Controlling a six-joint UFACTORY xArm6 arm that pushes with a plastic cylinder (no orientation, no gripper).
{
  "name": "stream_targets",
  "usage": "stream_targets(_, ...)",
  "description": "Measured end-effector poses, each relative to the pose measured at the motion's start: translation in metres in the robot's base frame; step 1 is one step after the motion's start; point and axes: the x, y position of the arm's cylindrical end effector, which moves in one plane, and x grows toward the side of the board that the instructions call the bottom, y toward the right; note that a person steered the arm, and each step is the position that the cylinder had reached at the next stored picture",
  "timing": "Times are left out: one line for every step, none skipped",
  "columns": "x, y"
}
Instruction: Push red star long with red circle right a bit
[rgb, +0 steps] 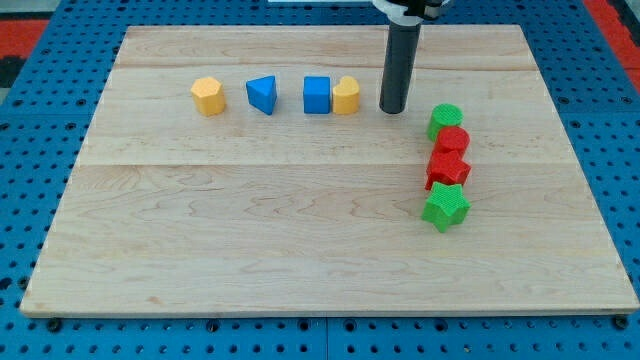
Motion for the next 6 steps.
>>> stream_targets(0.023,-0.006)
stream_targets(0.044,-0.012)
stream_targets(0.049,-0.012)
stream_targets(0.087,-0.012)
stream_targets(0.091,-0.012)
stream_targets(0.093,-0.001)
